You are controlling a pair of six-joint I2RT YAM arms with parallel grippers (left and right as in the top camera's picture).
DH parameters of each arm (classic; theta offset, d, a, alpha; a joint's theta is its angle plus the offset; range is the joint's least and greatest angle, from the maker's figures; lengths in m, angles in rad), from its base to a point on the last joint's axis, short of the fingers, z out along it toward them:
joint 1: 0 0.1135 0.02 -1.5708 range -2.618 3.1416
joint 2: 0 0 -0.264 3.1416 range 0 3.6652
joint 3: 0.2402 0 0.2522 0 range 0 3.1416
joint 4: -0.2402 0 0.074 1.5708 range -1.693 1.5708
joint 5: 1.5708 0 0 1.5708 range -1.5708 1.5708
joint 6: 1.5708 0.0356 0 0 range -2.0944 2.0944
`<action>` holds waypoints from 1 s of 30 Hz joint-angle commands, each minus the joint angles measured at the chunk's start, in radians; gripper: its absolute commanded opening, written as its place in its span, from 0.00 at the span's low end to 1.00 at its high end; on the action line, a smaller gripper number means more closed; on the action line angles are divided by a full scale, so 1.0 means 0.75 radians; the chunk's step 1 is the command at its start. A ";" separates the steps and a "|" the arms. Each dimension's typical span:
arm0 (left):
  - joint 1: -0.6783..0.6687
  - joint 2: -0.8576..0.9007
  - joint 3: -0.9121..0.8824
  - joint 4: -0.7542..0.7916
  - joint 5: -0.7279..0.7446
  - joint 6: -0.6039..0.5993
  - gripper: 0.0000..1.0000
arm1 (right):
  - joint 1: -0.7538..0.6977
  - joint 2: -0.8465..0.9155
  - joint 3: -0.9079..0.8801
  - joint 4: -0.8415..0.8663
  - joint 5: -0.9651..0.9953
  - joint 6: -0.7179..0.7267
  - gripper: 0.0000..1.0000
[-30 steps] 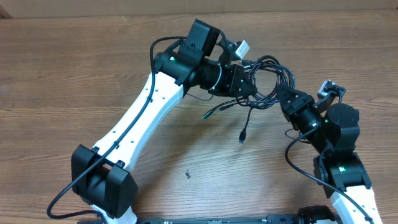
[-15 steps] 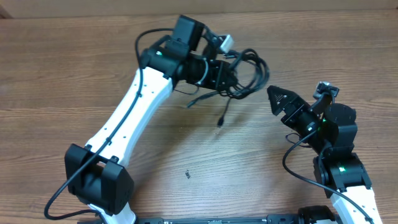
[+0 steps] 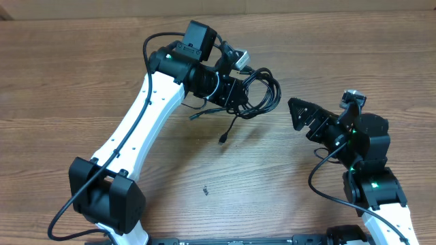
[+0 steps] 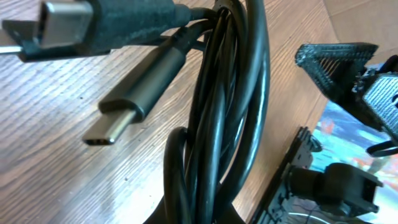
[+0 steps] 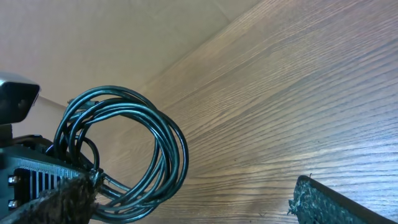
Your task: Untangle cables
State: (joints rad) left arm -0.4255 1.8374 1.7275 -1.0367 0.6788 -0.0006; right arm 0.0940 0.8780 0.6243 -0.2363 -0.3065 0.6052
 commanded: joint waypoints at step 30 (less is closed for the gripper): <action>-0.009 -0.039 0.021 -0.023 -0.034 0.112 0.04 | 0.002 0.015 0.032 -0.018 -0.023 -0.193 1.00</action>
State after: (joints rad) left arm -0.4255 1.8374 1.7275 -1.0443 0.6498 0.0196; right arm 0.0940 0.8791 0.6243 -0.2501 -0.3111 0.5415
